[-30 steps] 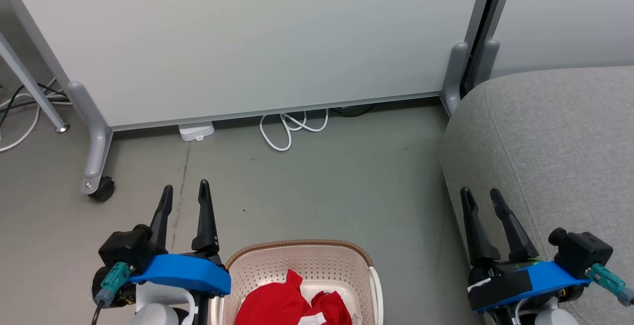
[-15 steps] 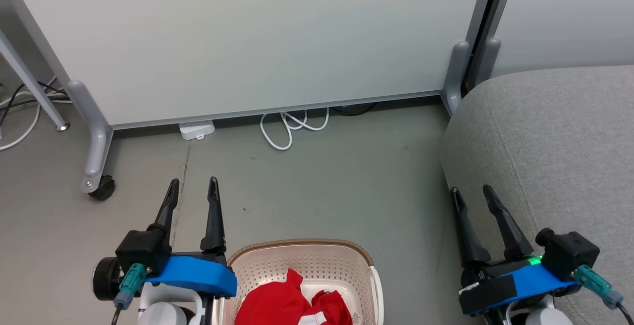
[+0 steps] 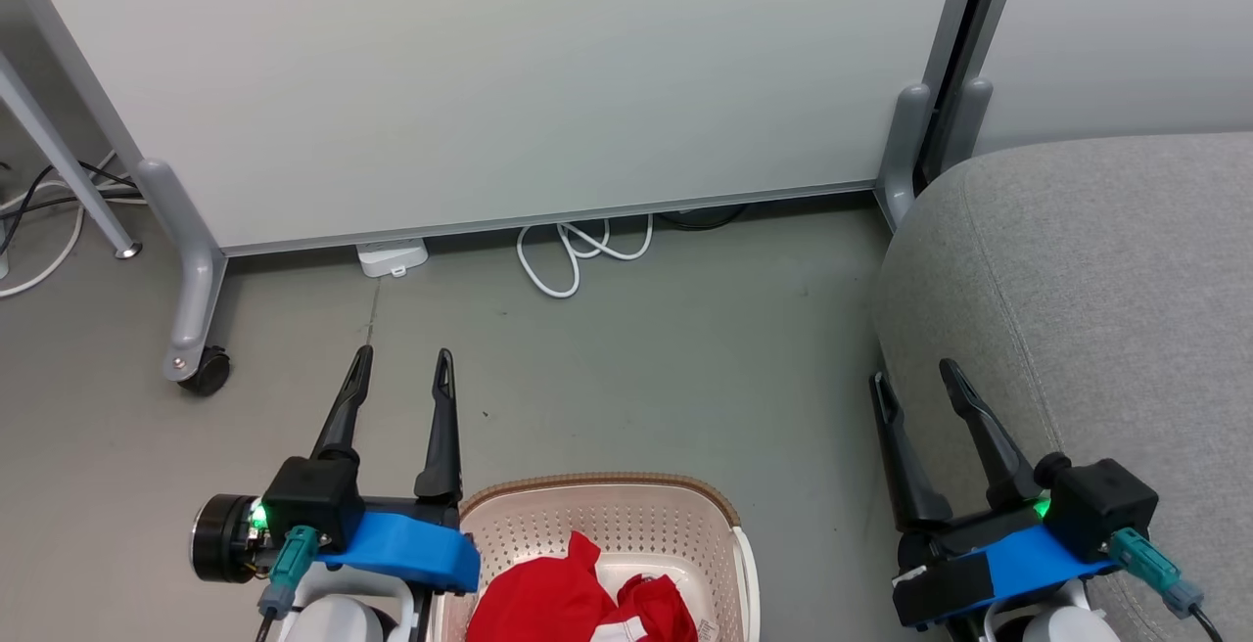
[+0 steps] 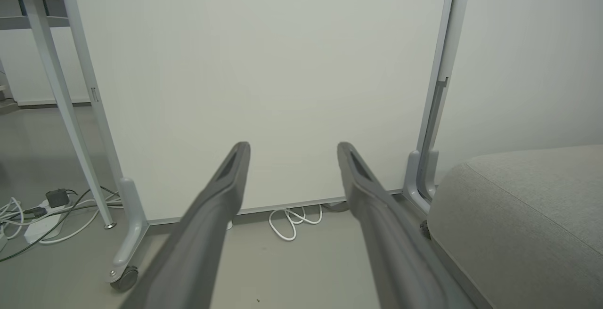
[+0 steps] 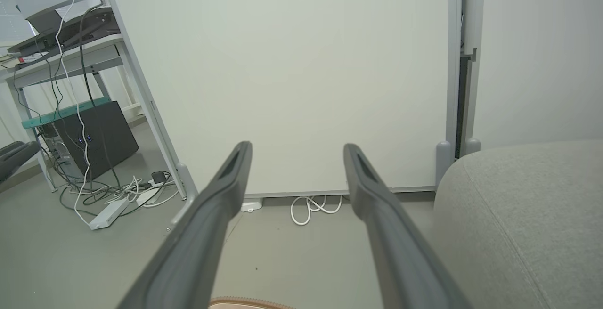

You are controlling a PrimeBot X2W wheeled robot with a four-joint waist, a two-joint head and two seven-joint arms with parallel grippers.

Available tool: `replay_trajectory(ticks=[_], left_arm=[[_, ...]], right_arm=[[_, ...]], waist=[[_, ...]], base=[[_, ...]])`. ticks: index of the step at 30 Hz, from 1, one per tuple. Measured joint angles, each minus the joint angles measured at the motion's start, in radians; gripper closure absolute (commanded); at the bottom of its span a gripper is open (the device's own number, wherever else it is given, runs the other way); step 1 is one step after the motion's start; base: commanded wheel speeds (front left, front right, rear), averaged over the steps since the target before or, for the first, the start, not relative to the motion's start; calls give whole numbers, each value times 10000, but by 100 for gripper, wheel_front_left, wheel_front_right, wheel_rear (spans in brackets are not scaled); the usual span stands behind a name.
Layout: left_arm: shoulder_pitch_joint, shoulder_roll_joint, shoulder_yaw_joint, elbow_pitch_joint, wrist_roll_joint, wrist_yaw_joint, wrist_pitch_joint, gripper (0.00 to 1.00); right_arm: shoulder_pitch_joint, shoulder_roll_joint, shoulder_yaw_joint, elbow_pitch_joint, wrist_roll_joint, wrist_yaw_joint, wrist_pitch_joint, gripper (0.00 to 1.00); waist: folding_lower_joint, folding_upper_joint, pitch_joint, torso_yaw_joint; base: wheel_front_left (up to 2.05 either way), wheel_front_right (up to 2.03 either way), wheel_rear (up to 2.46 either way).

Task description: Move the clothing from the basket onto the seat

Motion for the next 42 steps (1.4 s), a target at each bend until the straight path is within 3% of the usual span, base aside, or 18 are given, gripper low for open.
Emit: replay_trajectory(ticks=[14, 34, 42], left_arm=[[-3, -73, 167, 94, 518, -261, -230, 0], [-19, -111, 224, 314, 121, -451, -232, 0], [-794, -102, -48, 1149, 316, -930, -244, 0]], right_arm=[[-45, -8, 205, -2, -821, 0, -222, 0], [-85, -10, 138, 109, -407, 0, -224, 0], [-442, -13, -59, -58, -347, 0, -224, 0]], waist=[[0, 0, -10, 24], [0, 0, 30, -1], [0, 0, 395, -116]], base=[[0, 0, 0], [0, 0, 0], [0, 0, 0]])
